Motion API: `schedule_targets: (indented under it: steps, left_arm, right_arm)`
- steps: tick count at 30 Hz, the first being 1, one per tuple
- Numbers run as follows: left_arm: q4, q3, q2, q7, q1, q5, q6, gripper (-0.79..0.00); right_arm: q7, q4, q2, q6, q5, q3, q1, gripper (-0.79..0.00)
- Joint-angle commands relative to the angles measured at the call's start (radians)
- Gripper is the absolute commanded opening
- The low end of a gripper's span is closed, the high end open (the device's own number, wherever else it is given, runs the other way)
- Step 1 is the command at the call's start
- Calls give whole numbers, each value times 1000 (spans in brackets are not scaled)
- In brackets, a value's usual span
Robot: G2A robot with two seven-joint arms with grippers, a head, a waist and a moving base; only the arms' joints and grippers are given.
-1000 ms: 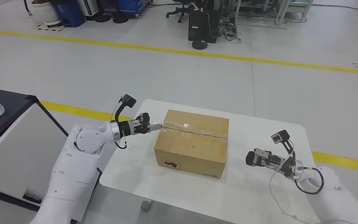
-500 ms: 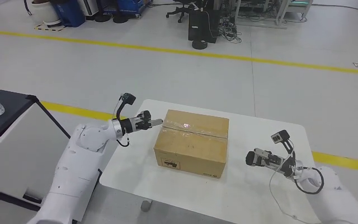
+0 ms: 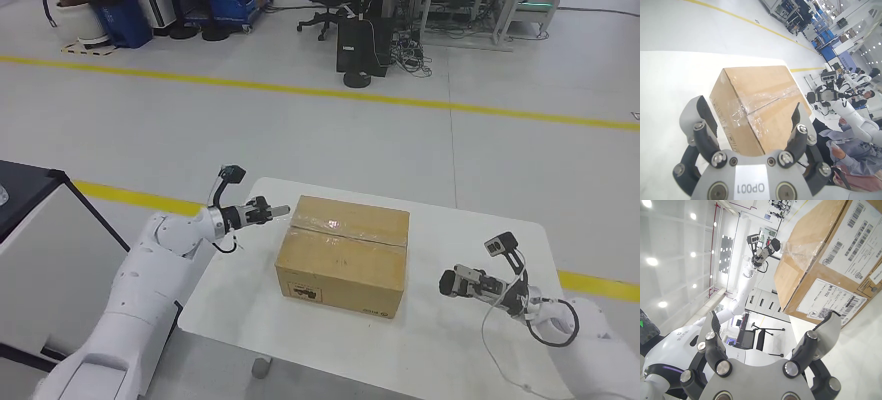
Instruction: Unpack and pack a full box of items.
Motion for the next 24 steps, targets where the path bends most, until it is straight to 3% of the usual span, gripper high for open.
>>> schedule_targets:
  steps: [1, 13, 15, 16, 18, 19, 21, 24]
  left_arm:
    - [33, 13, -5, 13, -9, -2, -6, 0]
    - [114, 57, -21, 43, -42, -5, -26, 0]
    - [114, 60, -21, 39, -45, -2, -28, -117]
    - [114, 61, -21, 39, -45, -2, -29, -271]
    - [112, 63, -21, 36, -45, -4, -32, -431]
    - [112, 63, -21, 35, -44, -5, -32, -459]
    - [110, 64, -20, 35, -42, -6, -31, -434]
    - [110, 64, -19, 39, -38, -5, -27, -508]
  right_arm:
    - [0, 0, 0, 0, 0, 0, 0, 0]
    - [0, 0, 0, 0, 0, 0, 0, 0]
    - [0, 0, 0, 0, 0, 0, 0, 0]
    - [0, 0, 0, 0, 0, 0, 0, 0]
    - [0, 0, 0, 0, 0, 0, 0, 0]
    - [0, 0, 0, 0, 0, 0, 0, 0]
    - [0, 0, 0, 0, 0, 0, 0, 0]
    - [0, 0, 0, 0, 0, 0, 0, 0]
